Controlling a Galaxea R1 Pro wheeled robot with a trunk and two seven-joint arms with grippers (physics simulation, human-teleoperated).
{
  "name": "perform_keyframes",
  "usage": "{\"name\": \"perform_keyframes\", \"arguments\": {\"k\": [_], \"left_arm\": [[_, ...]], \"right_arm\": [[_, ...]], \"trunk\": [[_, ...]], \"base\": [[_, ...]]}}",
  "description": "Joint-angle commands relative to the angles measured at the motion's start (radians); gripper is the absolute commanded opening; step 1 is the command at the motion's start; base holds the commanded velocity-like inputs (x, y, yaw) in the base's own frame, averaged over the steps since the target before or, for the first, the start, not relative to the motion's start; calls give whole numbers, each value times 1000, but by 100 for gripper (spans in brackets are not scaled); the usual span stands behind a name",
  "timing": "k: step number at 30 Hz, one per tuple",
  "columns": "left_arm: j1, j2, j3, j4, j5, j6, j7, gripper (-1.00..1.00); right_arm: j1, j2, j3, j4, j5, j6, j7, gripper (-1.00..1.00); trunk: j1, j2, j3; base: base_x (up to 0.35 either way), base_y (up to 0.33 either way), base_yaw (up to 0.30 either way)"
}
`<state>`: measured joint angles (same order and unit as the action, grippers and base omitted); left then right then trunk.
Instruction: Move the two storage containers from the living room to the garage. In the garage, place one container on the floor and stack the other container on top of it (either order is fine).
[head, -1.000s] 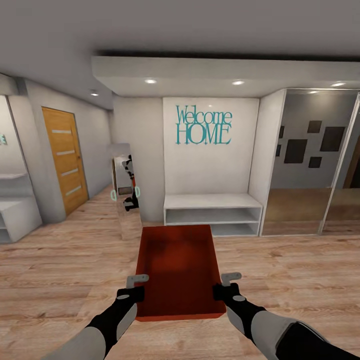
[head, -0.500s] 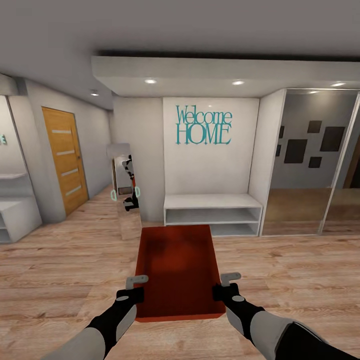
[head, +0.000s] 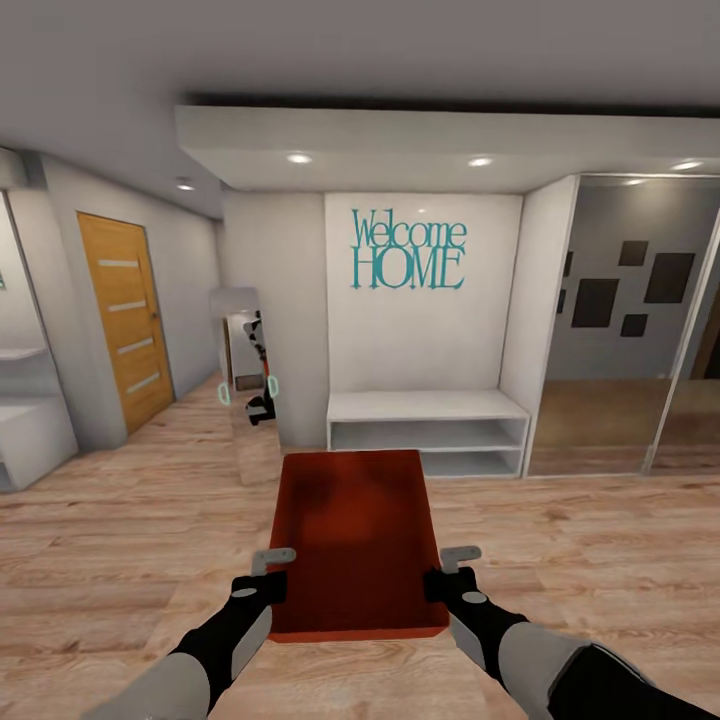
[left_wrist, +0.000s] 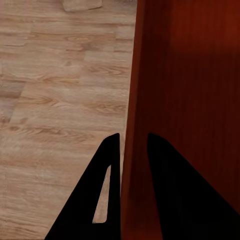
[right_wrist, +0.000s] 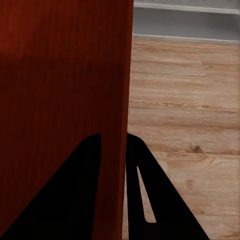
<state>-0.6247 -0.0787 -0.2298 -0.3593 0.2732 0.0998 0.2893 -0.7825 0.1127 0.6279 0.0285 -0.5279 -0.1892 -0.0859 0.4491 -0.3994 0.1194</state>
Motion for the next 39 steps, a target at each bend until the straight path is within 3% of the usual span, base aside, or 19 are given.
{"name": "perform_keyframes", "arguments": {"k": [1,39], "left_arm": [[-1,0,42,-4,-16,-35,16,-100],[-1,2,43,-3,-16,-35,16,-100]], "right_arm": [[0,1,-21,2,5,-3,27,-100],[0,4,-20,2,4,-1,23,-100]], "trunk": [[1,-1,0],[1,-1,0]], "base": [[318,0,0],[322,0,1]]}}
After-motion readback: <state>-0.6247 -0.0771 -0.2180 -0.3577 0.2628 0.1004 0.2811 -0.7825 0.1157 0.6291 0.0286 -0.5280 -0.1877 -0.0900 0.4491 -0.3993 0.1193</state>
